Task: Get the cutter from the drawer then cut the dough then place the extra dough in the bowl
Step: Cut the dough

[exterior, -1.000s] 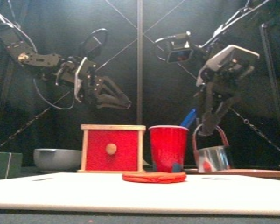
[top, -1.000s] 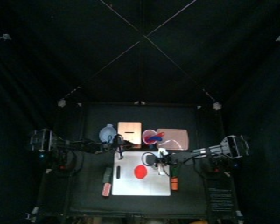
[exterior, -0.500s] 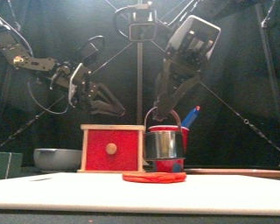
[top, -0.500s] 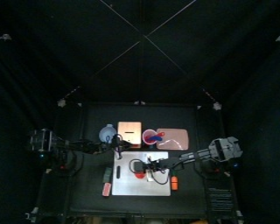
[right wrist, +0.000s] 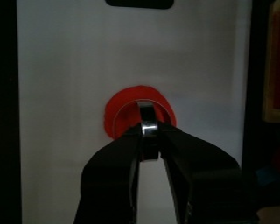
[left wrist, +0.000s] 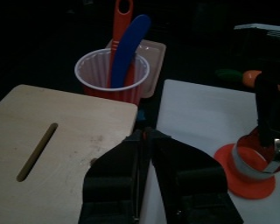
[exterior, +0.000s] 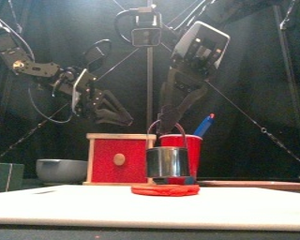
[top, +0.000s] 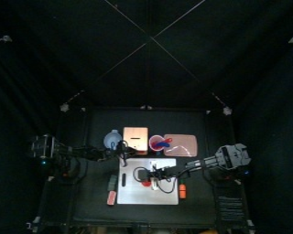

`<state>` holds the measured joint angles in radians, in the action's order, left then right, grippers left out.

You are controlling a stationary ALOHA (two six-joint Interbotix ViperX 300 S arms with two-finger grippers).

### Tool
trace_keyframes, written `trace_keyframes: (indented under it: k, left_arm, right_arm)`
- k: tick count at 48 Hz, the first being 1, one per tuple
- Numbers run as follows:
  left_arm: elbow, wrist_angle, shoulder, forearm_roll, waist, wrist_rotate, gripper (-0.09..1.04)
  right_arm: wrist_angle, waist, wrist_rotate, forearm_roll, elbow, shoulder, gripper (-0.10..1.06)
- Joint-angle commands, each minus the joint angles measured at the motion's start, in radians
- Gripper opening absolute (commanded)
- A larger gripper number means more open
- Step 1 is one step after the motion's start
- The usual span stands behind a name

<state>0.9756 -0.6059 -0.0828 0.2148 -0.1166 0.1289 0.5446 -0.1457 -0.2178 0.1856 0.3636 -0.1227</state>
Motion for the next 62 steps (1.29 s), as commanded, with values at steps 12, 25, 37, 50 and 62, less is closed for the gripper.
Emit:
trace_keyframes:
  k: [12,25,37,50,62]
  left_arm:
    - [-0.006,-0.011,-0.005,0.002,0.002,0.000,0.57]
    - [-0.003,-0.011,-0.005,0.002,0.002,0.000,0.57]
    - [-0.005,-0.011,-0.005,0.003,0.006,-0.002,0.57]
    - [-0.002,-0.052,-0.003,0.011,0.041,0.002,0.59]
    - [-0.003,-0.176,0.000,0.048,0.178,0.002,0.77]
  right_arm:
    - [-0.011,0.005,-0.002,0.002,-0.025,0.002,0.60]
    - [-0.018,0.003,-0.003,0.000,-0.025,-0.008,0.61]
    - [-0.020,0.005,-0.006,0.000,-0.025,-0.006,0.67]
    - [-0.038,0.005,-0.002,0.028,-0.018,0.061,0.81]
    - [-0.193,-0.025,-0.008,0.120,0.118,0.207,0.81]
